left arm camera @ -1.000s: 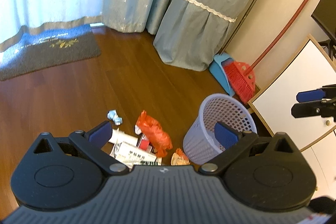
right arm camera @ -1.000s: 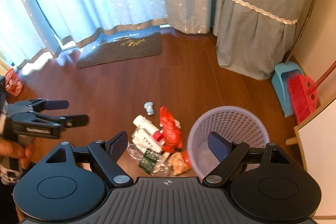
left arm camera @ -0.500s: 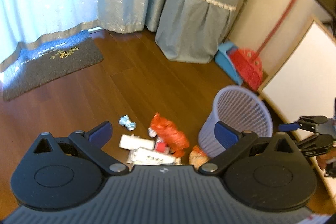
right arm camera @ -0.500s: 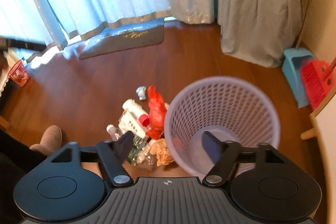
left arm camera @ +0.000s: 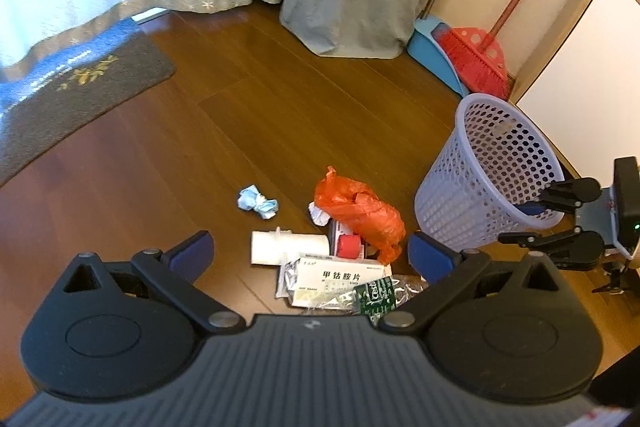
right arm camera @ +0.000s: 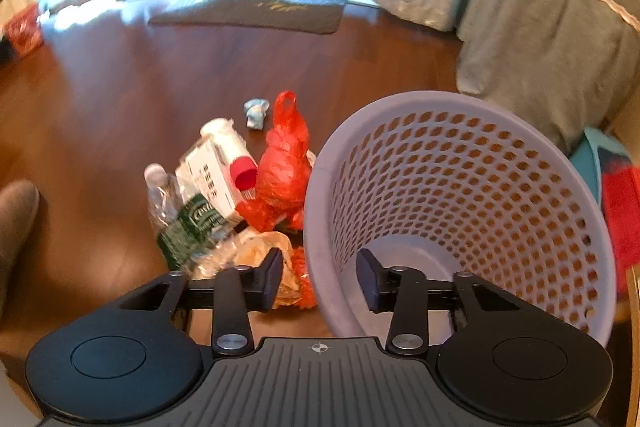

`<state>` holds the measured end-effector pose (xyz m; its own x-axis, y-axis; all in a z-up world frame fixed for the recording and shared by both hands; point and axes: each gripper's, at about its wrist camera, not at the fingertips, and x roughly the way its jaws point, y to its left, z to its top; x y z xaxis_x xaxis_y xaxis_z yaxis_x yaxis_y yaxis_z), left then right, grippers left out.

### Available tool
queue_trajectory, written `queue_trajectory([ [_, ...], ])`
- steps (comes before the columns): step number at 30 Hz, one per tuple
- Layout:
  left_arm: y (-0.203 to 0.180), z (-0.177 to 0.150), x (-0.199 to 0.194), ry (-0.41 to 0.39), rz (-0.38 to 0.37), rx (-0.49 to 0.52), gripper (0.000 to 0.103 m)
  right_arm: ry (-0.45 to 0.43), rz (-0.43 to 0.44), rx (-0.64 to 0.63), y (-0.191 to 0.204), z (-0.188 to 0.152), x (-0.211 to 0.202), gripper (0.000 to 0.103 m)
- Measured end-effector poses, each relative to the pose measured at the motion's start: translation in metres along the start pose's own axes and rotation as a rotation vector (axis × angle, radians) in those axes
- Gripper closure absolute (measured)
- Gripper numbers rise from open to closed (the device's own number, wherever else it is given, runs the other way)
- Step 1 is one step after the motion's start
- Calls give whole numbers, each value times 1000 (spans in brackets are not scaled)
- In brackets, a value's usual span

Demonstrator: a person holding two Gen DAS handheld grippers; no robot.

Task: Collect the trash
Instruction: 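Grasp the lavender wastebasket rim with the right tool and lift it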

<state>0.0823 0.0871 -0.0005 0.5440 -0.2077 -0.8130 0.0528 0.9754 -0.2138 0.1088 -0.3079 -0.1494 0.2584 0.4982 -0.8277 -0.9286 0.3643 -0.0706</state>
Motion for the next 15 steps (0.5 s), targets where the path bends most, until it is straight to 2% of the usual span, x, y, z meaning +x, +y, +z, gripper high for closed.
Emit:
queue_trajectory([
  [5,1,-5,20,-6,-18,-10,2,-24,3,-12,-4,-3,13,86],
  [15,-6,-20,49,27,-48,-8,2,-66,-3,-31,-2,-6,18,91],
])
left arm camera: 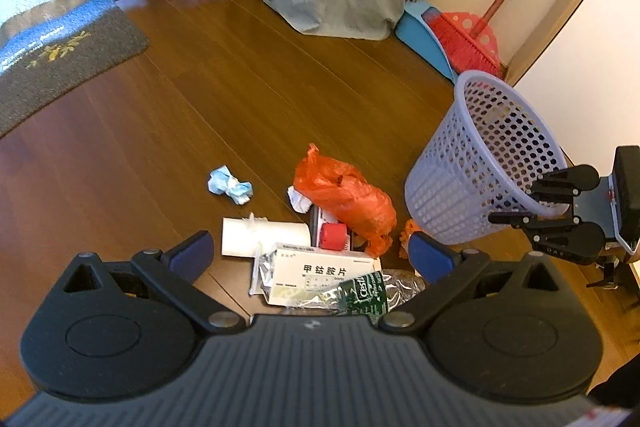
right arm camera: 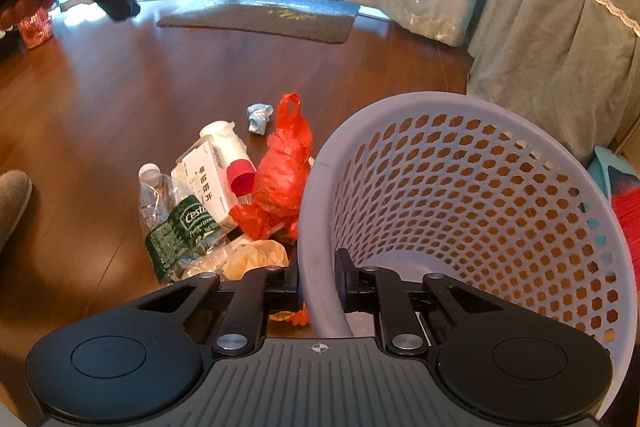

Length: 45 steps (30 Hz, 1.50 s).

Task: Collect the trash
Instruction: 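Grasp the lavender wastebasket rim with the right tool and lift it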

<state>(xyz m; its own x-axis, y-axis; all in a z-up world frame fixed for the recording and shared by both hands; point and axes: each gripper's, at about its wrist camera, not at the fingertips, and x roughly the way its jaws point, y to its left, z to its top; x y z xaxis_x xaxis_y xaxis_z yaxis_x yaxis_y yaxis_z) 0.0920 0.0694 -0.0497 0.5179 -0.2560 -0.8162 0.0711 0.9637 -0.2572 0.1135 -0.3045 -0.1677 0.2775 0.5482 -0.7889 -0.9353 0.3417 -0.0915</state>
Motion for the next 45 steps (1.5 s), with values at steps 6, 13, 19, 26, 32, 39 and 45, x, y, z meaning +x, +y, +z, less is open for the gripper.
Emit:
queue_trajectory([
  [6,-3,-8,8,0,1,-6,2,-13,-31,-4,1,-4,1,100],
  [13,-4,-19,24,10,-32,10,2,49,-118,-125,20,-1,0,100],
  [19,-3,-31,35,15,-50,-18,2,171,-239,-236,25,-4,-2,98],
  [26,-33,-69,59,-24,-83,-5,7,367,-377,-394,34,-41,-6,96],
  [32,-66,-70,55,0,-60,184,10,504,-444,-398,49,-90,3,97],
  [39,-84,-56,80,-33,-86,232,10,427,-605,-335,72,-101,32,98],
  [45,-92,-61,97,-7,-126,226,10,366,-679,-325,91,-99,59,101],
])
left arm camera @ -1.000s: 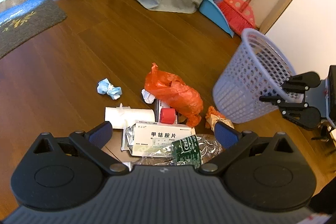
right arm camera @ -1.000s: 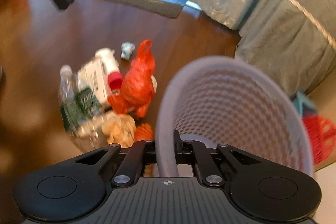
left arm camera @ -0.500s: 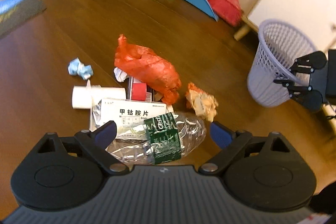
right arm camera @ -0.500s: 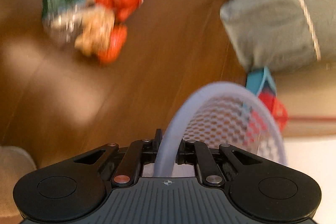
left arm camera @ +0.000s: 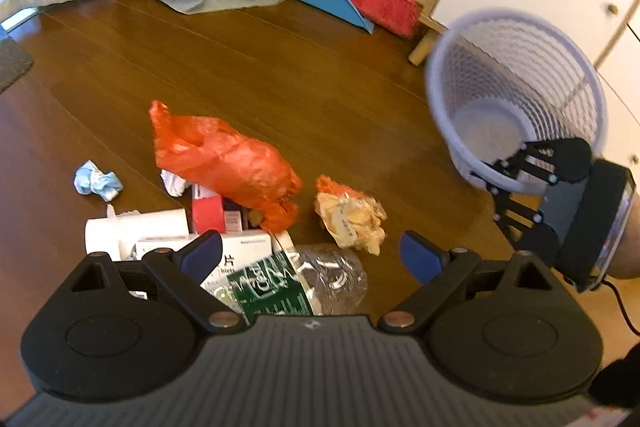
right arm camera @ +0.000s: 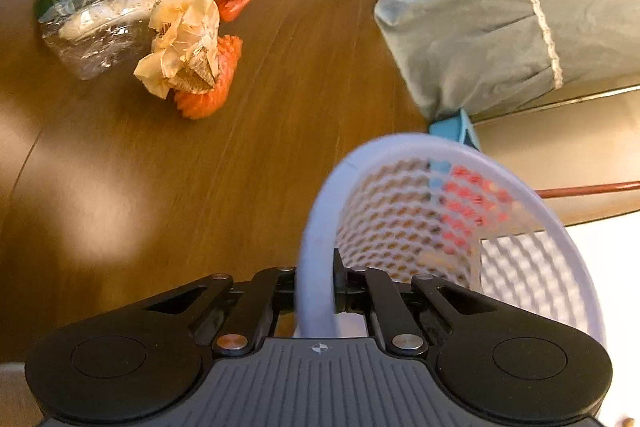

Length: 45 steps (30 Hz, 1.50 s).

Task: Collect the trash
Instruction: 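Grasp the lavender wastebasket rim with the right tool and lift it, then grasp the crumpled paper with the left tool while the right tool holds the basket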

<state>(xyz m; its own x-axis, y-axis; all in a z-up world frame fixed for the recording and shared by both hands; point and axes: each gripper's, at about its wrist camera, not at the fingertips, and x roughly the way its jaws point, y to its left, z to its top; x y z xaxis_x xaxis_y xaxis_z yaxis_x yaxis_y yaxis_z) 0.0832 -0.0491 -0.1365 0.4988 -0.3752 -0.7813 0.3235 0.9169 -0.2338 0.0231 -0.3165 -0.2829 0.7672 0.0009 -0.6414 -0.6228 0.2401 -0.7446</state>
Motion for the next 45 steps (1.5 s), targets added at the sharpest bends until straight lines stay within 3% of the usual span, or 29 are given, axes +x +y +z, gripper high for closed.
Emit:
queue_trajectory([
  [6,2,0,4,50,9,81,10,-35,-7,17,16,-1,12,102],
  [12,3,11,33,50,-29,85,10,-45,16,76,17,-4,9,101],
  [20,-4,16,62,81,-68,94,23,-32,54,137,-5,5,-3,101],
  [23,-6,18,71,94,-72,87,31,-30,55,161,-10,5,-5,102],
  [24,-8,19,74,100,-70,89,39,-30,55,163,-11,5,-6,102],
  [29,-12,22,90,128,-56,85,50,-31,62,152,-9,6,-7,102],
  [35,-21,23,106,176,-14,138,69,-32,60,149,-11,5,-6,102],
  [37,-24,24,109,189,9,176,84,-32,62,150,-12,6,-5,102],
  [40,-27,23,111,202,25,220,98,-32,66,150,-11,5,-6,102],
  [45,-33,22,110,199,37,277,103,-32,71,155,-12,5,-7,102],
])
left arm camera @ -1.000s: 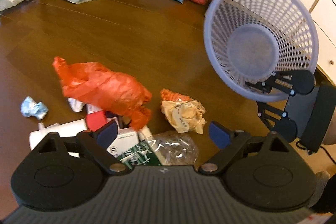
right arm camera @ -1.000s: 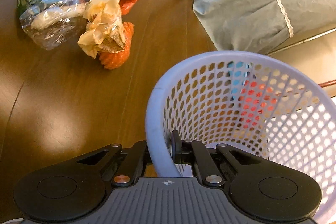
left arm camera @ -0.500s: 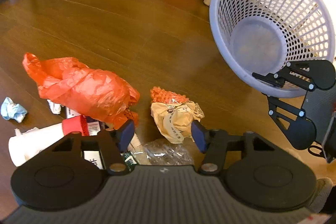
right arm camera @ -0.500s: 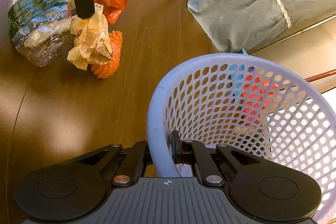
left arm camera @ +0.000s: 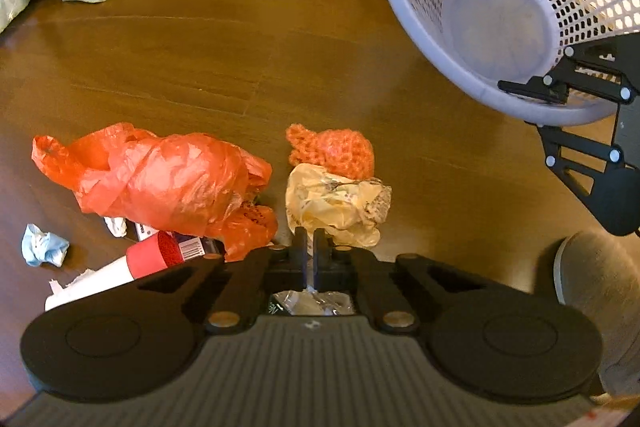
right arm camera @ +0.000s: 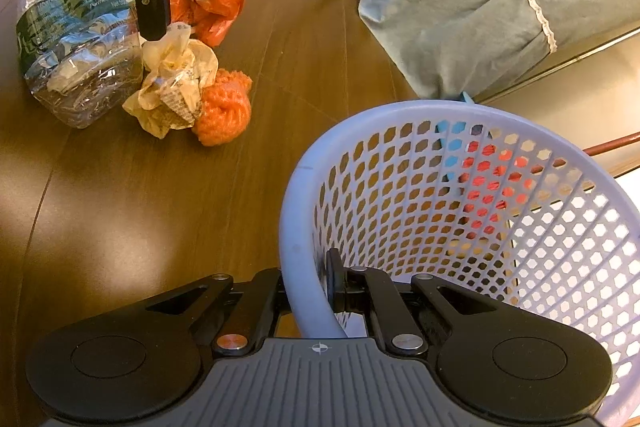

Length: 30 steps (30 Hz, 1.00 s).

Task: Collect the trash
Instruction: 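Grasp the crumpled paper with the left tool while the right tool holds the basket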

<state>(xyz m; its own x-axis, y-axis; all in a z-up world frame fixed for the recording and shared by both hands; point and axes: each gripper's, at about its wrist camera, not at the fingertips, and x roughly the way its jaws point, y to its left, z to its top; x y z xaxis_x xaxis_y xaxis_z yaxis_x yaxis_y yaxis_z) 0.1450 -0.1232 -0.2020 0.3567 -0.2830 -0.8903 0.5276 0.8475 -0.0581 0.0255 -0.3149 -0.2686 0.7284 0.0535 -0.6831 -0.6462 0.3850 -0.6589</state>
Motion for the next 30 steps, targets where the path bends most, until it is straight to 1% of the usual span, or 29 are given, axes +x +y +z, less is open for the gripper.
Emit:
queue_trajectory([
  [6,-8,4,-10,-49,20,53,103,-1,5,-1,-1,1,-1,102],
  [11,-14,7,-26,-103,67,115,103,-1,1,4,-1,1,-3,102],
  [15,-9,14,-35,-128,81,115,103,-2,-2,9,-2,3,-4,102],
  [18,-3,17,-33,-117,75,95,103,-2,1,12,-1,3,-4,102],
  [20,2,18,-27,-112,46,56,92,-3,4,9,-2,3,-4,102],
  [21,3,18,-23,-107,39,42,70,-4,5,8,-2,2,-4,102],
  [22,3,17,-19,-100,38,34,61,-5,5,8,-2,1,-4,102],
  [25,-5,15,-6,-84,21,58,61,-10,5,5,-2,0,-5,102],
  [27,-13,16,4,-67,9,91,61,-13,5,4,-2,-1,-5,102],
  [30,-26,17,19,-40,13,152,61,-17,8,6,-3,-2,-5,102],
])
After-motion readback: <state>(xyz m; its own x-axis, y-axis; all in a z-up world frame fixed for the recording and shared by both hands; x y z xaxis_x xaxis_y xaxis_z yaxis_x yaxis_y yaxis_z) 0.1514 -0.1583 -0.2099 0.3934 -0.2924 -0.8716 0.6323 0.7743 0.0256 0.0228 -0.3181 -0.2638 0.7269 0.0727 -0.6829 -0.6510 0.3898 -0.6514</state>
